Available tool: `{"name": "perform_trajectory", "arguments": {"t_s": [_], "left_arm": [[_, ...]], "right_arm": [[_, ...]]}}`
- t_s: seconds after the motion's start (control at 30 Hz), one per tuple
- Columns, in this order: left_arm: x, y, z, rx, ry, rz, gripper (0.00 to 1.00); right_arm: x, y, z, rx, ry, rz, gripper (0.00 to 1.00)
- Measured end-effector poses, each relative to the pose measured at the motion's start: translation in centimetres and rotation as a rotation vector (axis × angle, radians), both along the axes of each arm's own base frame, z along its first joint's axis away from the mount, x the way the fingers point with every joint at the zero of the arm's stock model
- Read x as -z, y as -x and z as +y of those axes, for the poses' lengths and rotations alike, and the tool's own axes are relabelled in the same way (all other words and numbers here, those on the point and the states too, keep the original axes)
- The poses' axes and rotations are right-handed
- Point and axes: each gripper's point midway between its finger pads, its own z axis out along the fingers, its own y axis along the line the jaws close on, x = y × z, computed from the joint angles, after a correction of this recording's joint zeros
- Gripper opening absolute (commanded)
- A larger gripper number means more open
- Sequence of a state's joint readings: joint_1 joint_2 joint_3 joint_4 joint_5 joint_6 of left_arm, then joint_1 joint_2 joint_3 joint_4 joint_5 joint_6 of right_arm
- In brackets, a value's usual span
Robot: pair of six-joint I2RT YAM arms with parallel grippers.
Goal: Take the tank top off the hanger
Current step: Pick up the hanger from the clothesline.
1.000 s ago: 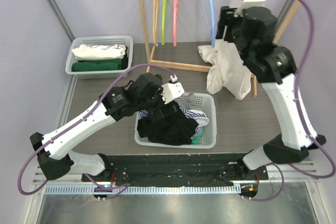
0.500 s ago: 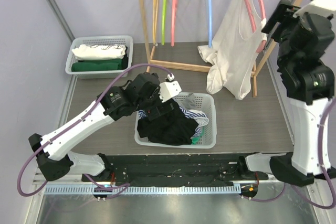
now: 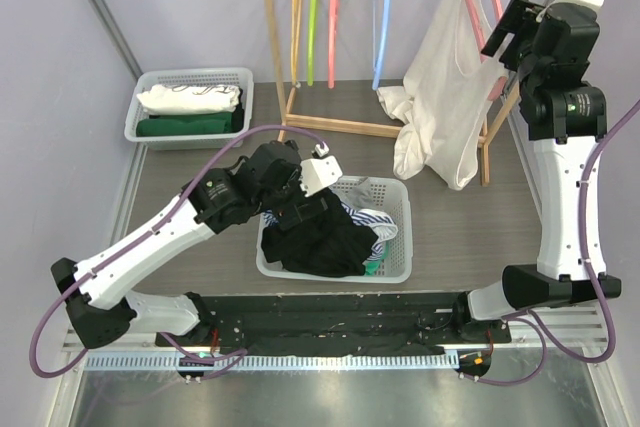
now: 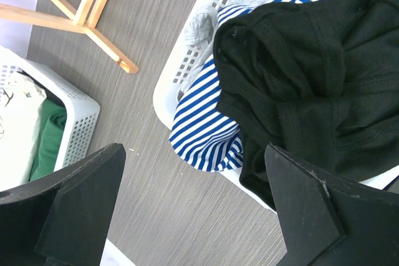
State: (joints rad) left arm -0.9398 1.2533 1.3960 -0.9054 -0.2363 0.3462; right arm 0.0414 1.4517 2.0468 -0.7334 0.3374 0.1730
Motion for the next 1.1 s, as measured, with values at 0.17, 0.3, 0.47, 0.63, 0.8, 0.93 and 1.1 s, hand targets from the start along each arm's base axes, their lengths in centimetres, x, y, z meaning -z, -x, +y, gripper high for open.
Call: {"name": "perform_trajectory", "arguments": {"t_s": [0.17,0.3,0.47,0.63,0.8,0.93,1.1], "left_arm": [[0.4,0.0,0.2,-0.003,-0.008,0.004,0.99],[0.4,-0.1,0.2,-0.006,-0.008,0.004,0.99],[0.3,-0.3,0.2,-0.011,-0.002,-0.001,0.99],[0.5,-0.4,0.3,-0.017,-0.005,-0.004,1.00],[0.4,-0.6,0.4,-0.022,-0.005,-0.005,1.00],[0.5,-0.6,0.5,-0.025,-0.005,-0.006,1.00],[0.5,-0.8,0.5,-0.030,-0.005,-0.008,0.99]], "right_arm": [[1.5,-0.6,0.9,-0.044,-0.024,0.026,0.73],[2.8,-0.9,1.4,-0.070,-0.034,0.059,0.53],[3.4,-1.2,1.8,-0.094,-0.044,0.067,0.01],[3.1,-1.5,2.5,-0.132,-0.044,0.053,0.01],[2.6,-1.7,2.8,-0.151,-0.025,0.028,0.01],[3.0,-1.4,3.1,-0.155,0.027,-0.003,0.01],[3.2,-0.6,3.0,-0.159,0.089,-0.035,0.01]]}}
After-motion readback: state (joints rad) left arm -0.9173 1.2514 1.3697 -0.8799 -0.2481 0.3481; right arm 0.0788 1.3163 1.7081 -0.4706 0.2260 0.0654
